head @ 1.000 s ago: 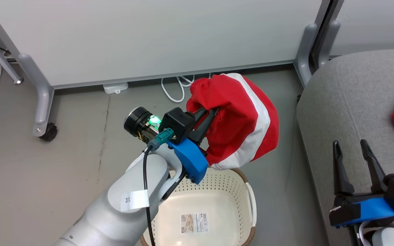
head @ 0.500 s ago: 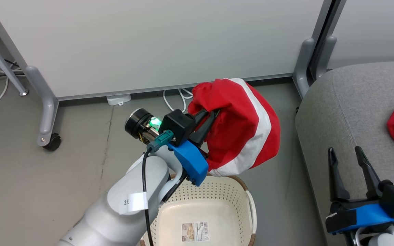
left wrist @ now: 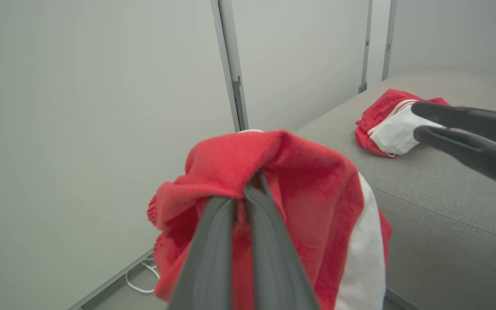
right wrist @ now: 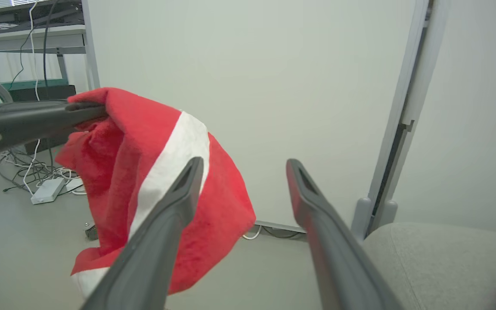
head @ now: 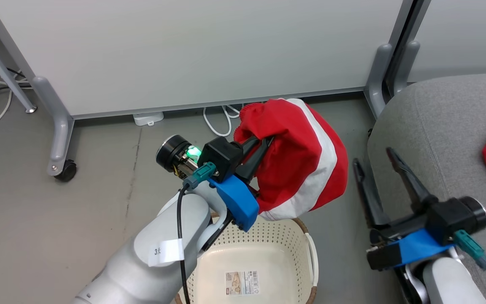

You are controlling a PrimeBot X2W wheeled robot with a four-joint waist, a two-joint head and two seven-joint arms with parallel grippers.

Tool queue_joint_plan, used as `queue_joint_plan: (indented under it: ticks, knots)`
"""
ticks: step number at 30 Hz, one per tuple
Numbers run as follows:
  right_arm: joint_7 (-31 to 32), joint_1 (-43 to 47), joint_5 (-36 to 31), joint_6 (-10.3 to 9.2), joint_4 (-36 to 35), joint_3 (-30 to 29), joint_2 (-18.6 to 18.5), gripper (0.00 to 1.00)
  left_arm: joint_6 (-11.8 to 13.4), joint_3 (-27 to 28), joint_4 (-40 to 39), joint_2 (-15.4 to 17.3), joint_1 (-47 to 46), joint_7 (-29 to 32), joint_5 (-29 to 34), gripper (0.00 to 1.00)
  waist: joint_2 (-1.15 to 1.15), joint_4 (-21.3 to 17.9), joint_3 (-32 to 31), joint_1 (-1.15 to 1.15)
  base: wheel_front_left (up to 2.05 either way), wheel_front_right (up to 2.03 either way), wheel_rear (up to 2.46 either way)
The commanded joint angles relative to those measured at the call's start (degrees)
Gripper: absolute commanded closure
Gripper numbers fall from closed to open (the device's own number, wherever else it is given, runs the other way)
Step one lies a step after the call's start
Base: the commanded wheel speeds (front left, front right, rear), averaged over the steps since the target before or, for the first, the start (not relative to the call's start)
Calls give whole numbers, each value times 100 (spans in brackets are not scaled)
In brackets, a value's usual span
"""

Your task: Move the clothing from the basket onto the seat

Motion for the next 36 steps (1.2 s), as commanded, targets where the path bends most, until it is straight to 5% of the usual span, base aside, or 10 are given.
queue_joint_plan:
  ticks: [1,18,29,30,32,36]
  knots:
    - [-6,-175,-35,1,2,208,-93,0,14,-5,-27,-13,-54,-28,3,100,0,12,30,0,0,0,0]
    - [-5,-1477,-203,1,992,1481,-353,0,8,-103,-103,-133,-200,-28,87,100,0,175,305,0,0,0,0]
    - [-6,-2044,-410,1,2030,1564,-149,0,1,-179,-169,-212,-286,-28,132,100,0,254,442,0,0,0,0]
    - [-5,-2069,-393,1,2086,1555,-114,52,1,-181,-171,-216,-287,-28,132,100,0,256,443,0,0,0,0]
    - [-5,-2115,-367,1,2193,1569,-61,100,0,-184,-169,-220,-278,-28,131,100,0,261,442,0,0,0,0]
    - [-6,-2159,-338,1,2280,1600,-24,100,-2,-185,-139,-223,-262,-28,129,100,0,266,422,0,0,0,0]
